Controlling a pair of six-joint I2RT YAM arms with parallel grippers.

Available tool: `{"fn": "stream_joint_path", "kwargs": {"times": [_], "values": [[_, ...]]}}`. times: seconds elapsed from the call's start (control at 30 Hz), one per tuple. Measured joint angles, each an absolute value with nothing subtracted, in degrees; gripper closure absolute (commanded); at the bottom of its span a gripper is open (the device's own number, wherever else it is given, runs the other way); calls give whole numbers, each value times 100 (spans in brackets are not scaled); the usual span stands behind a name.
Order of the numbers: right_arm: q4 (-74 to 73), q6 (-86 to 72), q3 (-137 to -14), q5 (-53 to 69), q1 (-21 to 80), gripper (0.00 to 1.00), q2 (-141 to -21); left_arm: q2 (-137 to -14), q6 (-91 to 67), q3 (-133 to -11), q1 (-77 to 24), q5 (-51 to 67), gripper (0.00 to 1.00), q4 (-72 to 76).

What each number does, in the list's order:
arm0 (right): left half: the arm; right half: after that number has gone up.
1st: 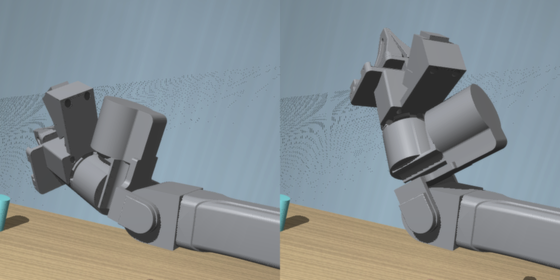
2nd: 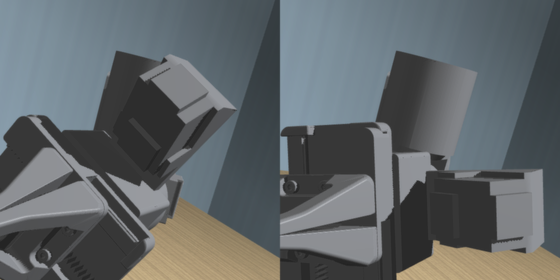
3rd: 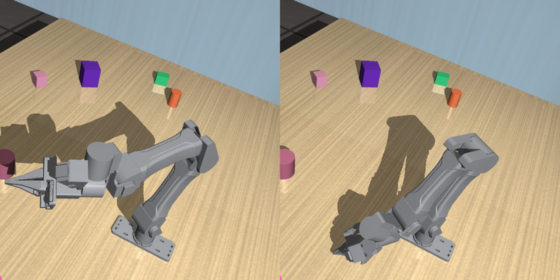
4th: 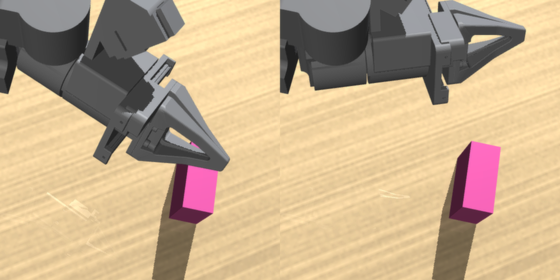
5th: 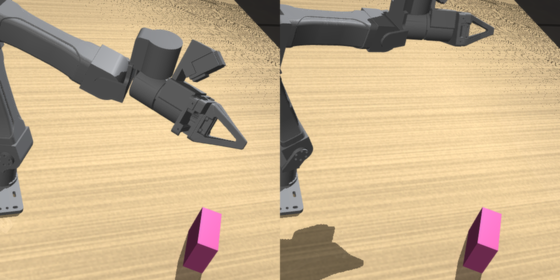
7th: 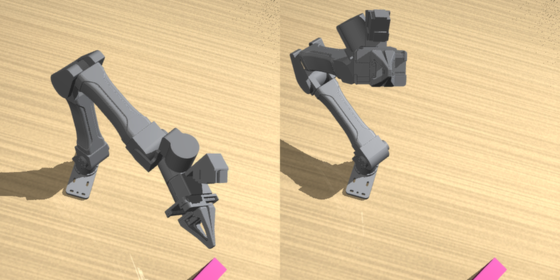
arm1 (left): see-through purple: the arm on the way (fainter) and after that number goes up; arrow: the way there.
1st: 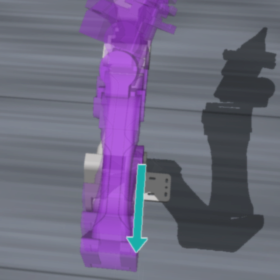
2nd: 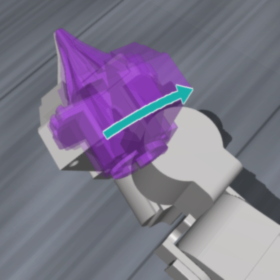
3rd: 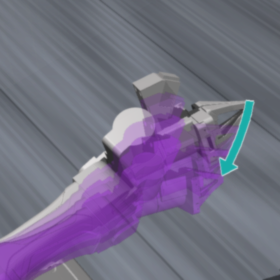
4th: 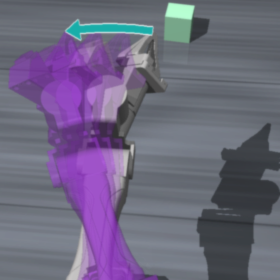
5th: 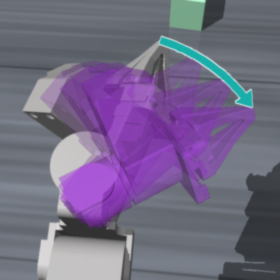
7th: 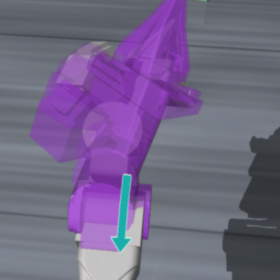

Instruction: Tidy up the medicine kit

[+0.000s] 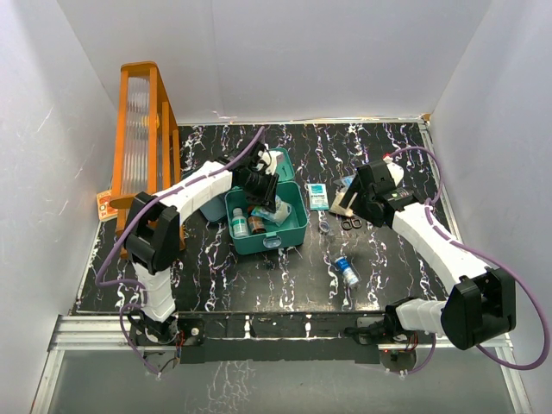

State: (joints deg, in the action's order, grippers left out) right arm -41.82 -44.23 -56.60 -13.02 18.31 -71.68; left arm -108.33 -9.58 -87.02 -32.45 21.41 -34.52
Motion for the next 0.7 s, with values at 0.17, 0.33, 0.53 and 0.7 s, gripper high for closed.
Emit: {"fn": "stream_joint_path", "kwargs": {"times": [0.17, 0.33, 0.53, 0.7], "values": [[-4198, -4381, -5660, -1363, 1831, 32, -7168, -10838, -1396, -8755, -3264, 1944, 80, -3269], [-4211, -4357, -5660, -1367, 1831, 32, -7175, -10842, -1245, -8823, -3422, 1811, 80, -3258], [-4254, -4309, -5660, -1372, 1831, 33, -7175, -10842, -493, -9159, -3677, 1664, 77, -3769], [-4327, -4215, -5664, -1372, 1831, 32, -7177, -10842, -139, -9150, -3771, 1699, 77, -3992]]}}
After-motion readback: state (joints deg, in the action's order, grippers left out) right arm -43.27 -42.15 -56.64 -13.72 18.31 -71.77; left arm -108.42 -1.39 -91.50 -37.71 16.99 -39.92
